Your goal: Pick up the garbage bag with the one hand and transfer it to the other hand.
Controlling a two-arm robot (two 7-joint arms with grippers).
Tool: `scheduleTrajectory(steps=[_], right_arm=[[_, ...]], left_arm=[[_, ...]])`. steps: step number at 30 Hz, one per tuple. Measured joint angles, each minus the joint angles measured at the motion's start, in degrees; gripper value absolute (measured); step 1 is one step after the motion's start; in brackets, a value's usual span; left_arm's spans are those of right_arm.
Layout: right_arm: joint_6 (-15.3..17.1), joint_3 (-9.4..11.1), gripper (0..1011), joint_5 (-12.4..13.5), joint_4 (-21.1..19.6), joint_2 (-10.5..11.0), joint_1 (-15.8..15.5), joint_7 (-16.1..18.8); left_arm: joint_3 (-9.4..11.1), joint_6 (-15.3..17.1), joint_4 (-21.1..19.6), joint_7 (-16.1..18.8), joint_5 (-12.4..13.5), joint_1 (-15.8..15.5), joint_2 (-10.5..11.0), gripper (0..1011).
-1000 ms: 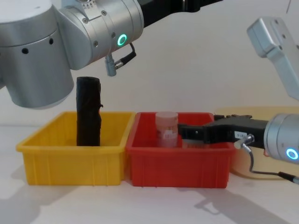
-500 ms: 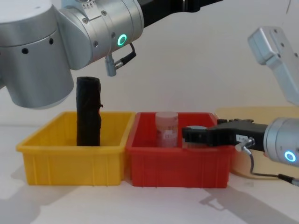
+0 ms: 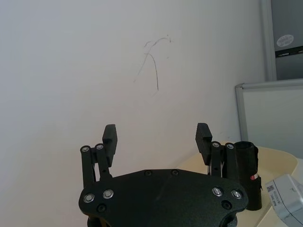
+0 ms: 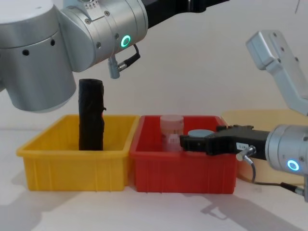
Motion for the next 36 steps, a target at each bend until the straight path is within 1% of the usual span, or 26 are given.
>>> scheduleTrajectory(steps=[8,22,31,33,36], right_arm=[[-0.24,-0.29,1000,0.1,0.26,-0.01,0.26,-0.28],[-0.5,-0.28,1000,0.13,1.95,-0.6,1.36,-1.08],[0.22,-0.48,1000,-0.64,3.27,-1.3,2.3,-1.58],[0.34,-0.5,984,-0.77,3.42,-1.37,2.43,-1.67],[0.69,-0.6,927,-1.17,3.71,-1.52,2.68,-1.82]], left_arm=[[0.0,0.0,0.0,0.0,0.0,0.0,0.0,1001],[0.0,0.0,0.0,0.0,0.0,0.0,0.0,1001],[0.0,0.0,0.0,0.0,0.0,0.0,0.0,1001],[0.0,0.0,0.0,0.0,0.0,0.0,0.0,1001],[0.0,0.0,0.0,0.0,0.0,-0.01,0.0,1001]])
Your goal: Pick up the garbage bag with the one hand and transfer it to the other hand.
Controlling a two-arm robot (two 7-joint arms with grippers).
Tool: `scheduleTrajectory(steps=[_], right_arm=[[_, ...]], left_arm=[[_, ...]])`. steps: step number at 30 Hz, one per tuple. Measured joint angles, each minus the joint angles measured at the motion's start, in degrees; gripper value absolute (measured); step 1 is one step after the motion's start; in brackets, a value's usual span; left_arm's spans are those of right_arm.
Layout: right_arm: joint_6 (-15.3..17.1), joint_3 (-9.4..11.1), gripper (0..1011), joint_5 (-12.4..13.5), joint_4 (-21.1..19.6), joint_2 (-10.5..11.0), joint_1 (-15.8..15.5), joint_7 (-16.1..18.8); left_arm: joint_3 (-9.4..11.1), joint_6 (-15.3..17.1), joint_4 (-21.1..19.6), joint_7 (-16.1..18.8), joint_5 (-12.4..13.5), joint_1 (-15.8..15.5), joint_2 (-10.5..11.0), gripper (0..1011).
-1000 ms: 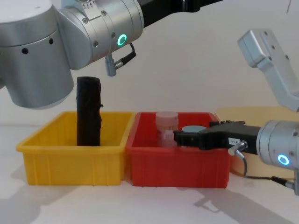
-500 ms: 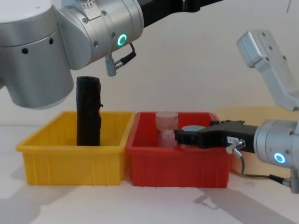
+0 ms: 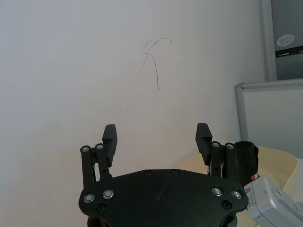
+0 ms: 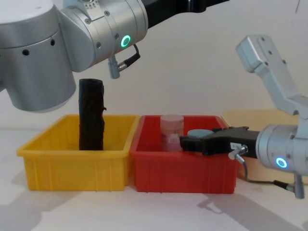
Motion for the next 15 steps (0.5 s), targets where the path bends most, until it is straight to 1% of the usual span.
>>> scheduleTrajectory(steps=[1,2,4,5,6,7,8,9,15], right_arm=[[0.19,-0.04,899,-0.19,0.09,-0.05,0.09,-0.06],[0.19,-0.04,899,-0.19,0.09,-0.05,0.09,-0.06],[0.54,-0.07,815,-0.51,0.24,-0.15,0.26,-0.16],[0.54,-0.07,815,-0.51,0.24,-0.15,0.26,-0.16],[0.63,-0.08,780,-0.59,0.27,-0.18,0.31,-0.16],[0.7,-0.07,724,-0.65,0.28,-0.23,0.37,-0.15],[0.71,-0.06,710,-0.67,0.28,-0.24,0.38,-0.12],[0.72,-0.04,675,-0.68,0.28,-0.26,0.38,-0.1],[0.75,0.2,663,-0.64,-0.11,-0.33,0.39,0.16]], left_arm=[[0.0,0.0,0.0,0.0,0.0,0.0,0.0,1001],[0.0,0.0,0.0,0.0,0.0,0.0,0.0,1001],[0.0,0.0,0.0,0.0,0.0,0.01,0.0,1001],[0.0,0.0,0.0,0.0,0.0,0.01,0.0,1001],[0.0,0.0,0.0,0.0,0.0,0.0,0.0,1001],[0.0,0.0,0.0,0.0,0.0,0.0,0.0,1001],[0.0,0.0,0.0,0.0,0.0,0.0,0.0,1001],[0.0,0.0,0.0,0.0,0.0,0.0,0.0,1001],[0.0,0.0,0.0,0.0,0.0,0.0,0.0,1001]])
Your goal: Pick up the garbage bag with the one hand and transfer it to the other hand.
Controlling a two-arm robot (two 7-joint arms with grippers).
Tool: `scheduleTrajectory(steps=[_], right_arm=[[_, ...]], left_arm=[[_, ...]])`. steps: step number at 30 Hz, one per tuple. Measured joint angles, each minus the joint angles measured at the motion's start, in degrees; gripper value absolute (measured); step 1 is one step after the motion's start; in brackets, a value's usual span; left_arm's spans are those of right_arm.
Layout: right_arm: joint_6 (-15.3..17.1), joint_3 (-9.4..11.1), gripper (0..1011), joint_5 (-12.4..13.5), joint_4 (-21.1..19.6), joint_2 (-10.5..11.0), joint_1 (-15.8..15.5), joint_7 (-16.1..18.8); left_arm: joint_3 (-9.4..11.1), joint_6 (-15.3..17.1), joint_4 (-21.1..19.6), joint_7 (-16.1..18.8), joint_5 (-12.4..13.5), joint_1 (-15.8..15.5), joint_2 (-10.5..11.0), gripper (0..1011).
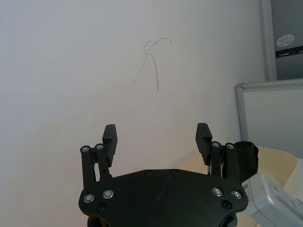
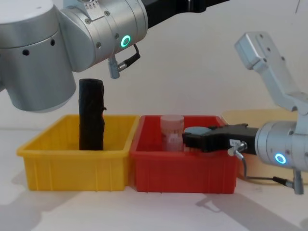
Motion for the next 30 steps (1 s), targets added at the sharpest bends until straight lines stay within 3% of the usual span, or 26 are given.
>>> scheduleTrajectory(steps=[8,21,30], right_arm=[[-0.03,1.16,663,1.61,-1.99,-0.19,-0.07,0.52],[-1.6,5.98,663,5.36,-7.41,0.09,0.29,0.25],[-2.94,9.16,663,5.83,-7.48,1.65,1.28,-1.62]], left_arm=[[0.0,0.0,0.0,0.0,0.0,0.0,0.0,1001],[0.0,0.0,0.0,0.0,0.0,0.0,0.0,1001],[0.0,0.0,0.0,0.0,0.0,0.0,0.0,1001]])
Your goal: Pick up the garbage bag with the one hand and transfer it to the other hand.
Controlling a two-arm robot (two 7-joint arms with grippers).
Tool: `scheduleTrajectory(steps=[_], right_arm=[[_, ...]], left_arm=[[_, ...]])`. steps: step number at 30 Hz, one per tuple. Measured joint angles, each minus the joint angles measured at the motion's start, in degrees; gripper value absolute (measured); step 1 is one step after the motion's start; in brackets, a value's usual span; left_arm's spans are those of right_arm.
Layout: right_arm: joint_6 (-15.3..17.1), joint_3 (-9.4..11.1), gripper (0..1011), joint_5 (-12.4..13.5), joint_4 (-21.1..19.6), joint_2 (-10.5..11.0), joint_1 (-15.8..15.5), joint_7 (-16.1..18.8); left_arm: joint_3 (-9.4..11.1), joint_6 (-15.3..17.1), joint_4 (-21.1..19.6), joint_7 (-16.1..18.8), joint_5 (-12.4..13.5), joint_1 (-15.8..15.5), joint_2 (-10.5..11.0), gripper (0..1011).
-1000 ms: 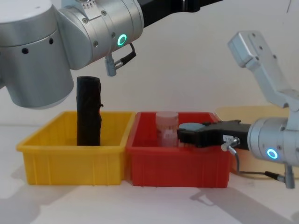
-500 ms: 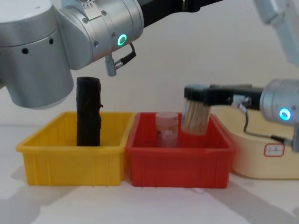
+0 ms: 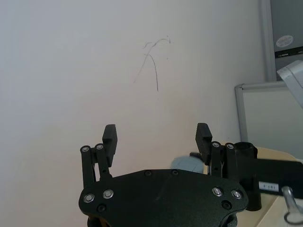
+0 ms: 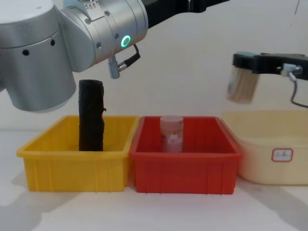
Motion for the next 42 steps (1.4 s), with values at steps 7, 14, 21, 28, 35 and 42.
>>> scheduleTrajectory(steps=[7,14,21,28,35,42], right_arm=[[-0.87,1.62,664,-0.89,2.52,1.46,0.9,-1.43],[-1.4,1.98,663,-2.77,5.83,2.79,1.64,-2.24],[-1.53,1.42,663,-4.58,8.5,3.78,1.84,-2.24],[-1.49,1.23,845,-5.71,10.19,4.42,1.77,-2.13],[-0.95,2.01,996,-5.58,9.34,4.74,0.83,-1.55],[0.65,3.62,1000,-3.73,4.23,5.52,-2.03,-0.27]], left_arm=[[0.0,0.0,0.0,0.0,0.0,0.0,0.0,1001],[0.0,0.0,0.0,0.0,0.0,0.0,0.0,1001],[0.0,0.0,0.0,0.0,0.0,0.0,0.0,1001],[0.0,0.0,0.0,0.0,0.0,0.0,0.0,1001],[0.0,0.0,0.0,0.0,0.0,0.0,0.0,1001],[0.0,0.0,0.0,0.0,0.0,0.0,0.0,1001]])
